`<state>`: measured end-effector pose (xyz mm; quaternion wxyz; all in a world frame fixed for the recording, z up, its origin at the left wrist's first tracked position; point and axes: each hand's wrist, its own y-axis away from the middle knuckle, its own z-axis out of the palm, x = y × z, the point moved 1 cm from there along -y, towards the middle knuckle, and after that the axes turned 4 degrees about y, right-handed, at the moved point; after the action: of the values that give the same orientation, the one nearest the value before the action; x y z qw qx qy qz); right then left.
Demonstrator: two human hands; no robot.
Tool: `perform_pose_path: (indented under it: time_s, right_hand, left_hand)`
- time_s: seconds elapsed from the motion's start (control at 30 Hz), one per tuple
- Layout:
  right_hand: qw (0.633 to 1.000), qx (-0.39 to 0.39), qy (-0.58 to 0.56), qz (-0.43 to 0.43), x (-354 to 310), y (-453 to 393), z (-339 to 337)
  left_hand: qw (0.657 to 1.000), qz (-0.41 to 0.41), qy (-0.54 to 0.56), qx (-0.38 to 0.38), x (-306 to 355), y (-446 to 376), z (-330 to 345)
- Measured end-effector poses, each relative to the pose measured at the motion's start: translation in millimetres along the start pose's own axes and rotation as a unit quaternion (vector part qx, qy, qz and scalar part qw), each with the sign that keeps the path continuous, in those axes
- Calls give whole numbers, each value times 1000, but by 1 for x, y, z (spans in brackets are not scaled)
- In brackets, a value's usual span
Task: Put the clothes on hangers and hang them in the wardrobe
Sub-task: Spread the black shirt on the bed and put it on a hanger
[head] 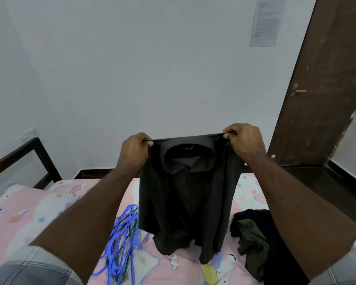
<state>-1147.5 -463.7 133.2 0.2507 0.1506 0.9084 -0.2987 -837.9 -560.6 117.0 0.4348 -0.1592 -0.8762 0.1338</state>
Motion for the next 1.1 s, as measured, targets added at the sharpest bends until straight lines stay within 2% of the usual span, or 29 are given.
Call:
perform_pose_path:
  time_s: [0.07, 0.17, 0.23, 0.43, 0.57, 0.67, 0.73, 0.8, 0.93, 1.03, 1.1]
  right_hand:
    - [1000, 6, 5, 0, 0, -1, 0]
    - [999, -2, 37, -7, 2, -1, -1]
    - [1000, 10, 27, -6, 3, -2, -4]
    - [999, -10, 28, -17, -1, 3, 0]
    - [999, 8, 29, -35, -2, 5, 3]
    - [997, -23, 55, -50, -5, 8, 9]
    - [998, -2, 43, -55, -7, 10, 8]
    - [998, 15, 34, -54, -10, 10, 5]
    - [998, 8, 41, -54, -8, 12, 4]
    - [996, -38, 69, -51, -4, 18, 9]
    - [997, -12, 60, -48, -3, 23, 10]
  left_hand:
    - [1000, 13, -6, 4, 0, -1, -2]
    - [997, 27, -51, -50, -4, 3, -6]
    - [996, 39, -57, -55, -6, 5, -11]
    - [995, 73, -63, 4, -12, 8, -20]
    - [996, 61, -57, 9, -19, 7, -22]
    - [995, 67, -66, 14, -23, 6, -22]
    - [996, 69, -40, 48, -22, 6, -24]
    - [996, 66, -34, 49, -23, 5, -25]
    - [995, 74, -19, 58, -23, 7, -23]
    - [996, 66, -3, 60, -23, 9, -17]
    - [994, 73, 11, 79, -26, 10, -13]
